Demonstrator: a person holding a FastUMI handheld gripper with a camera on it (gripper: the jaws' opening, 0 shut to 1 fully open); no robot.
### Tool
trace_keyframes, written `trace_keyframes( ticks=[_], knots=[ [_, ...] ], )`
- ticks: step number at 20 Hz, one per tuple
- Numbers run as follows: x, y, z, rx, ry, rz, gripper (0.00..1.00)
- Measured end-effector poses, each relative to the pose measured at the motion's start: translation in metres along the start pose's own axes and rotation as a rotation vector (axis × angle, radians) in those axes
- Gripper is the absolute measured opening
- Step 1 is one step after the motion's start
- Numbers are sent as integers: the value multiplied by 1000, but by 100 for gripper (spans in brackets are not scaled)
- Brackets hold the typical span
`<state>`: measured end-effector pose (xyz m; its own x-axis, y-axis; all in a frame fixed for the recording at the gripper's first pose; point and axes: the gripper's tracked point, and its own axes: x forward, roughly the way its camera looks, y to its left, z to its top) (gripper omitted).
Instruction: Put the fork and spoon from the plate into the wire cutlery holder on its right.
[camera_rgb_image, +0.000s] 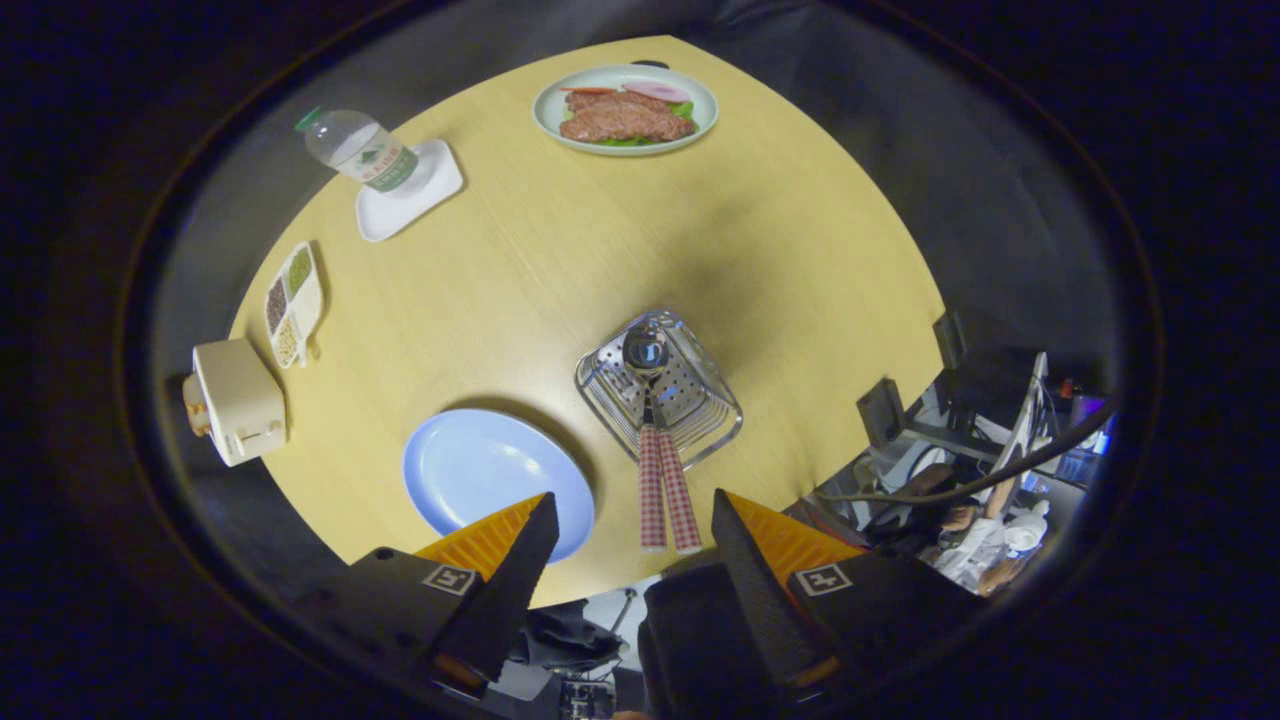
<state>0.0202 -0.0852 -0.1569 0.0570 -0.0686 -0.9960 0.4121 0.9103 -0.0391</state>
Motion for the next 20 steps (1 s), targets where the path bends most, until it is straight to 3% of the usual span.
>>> trace_keyframes(
  ticks=[3, 12, 16, 20],
  knots=[
    [-18, 5, 3, -1, -150, 7, 99],
    [-80, 23, 29, -108, -850, 178, 98],
    [-120, 23, 43, -71, -1152, 280, 98],
    [-148, 12, 45, -73, -1399, 299, 98]
  ],
)
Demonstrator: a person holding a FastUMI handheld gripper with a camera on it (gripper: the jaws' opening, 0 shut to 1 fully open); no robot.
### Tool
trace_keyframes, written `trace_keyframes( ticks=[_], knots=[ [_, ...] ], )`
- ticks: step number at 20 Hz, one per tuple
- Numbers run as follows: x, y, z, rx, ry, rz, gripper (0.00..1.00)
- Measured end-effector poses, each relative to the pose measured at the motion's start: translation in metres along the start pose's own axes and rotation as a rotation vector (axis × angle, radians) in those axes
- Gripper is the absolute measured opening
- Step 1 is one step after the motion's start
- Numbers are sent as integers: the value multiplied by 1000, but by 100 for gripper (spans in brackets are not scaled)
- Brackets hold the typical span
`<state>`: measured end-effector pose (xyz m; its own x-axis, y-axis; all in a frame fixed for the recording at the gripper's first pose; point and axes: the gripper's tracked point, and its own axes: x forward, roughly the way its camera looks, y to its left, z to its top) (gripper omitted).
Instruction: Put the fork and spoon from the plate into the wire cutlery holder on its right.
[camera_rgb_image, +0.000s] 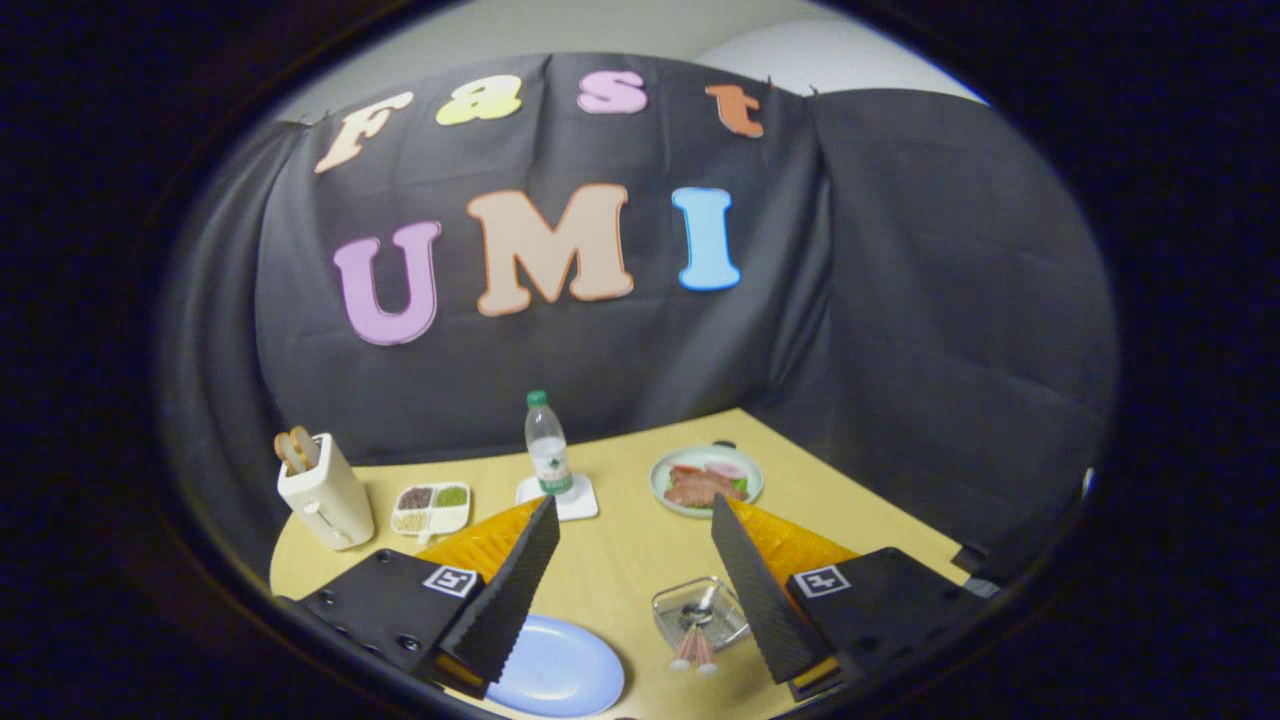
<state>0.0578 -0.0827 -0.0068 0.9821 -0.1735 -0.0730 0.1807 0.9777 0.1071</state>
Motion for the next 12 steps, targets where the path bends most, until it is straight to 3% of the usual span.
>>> trace_keyframes(
  ticks=[2, 4, 12],
  knots=[
    [-8, 2, 6, -17, -80, 42, 98],
    [-14, -9, 6, -33, -126, 22, 97],
    [-27, 9, 4, -13, -156, 93, 98]
  ],
)
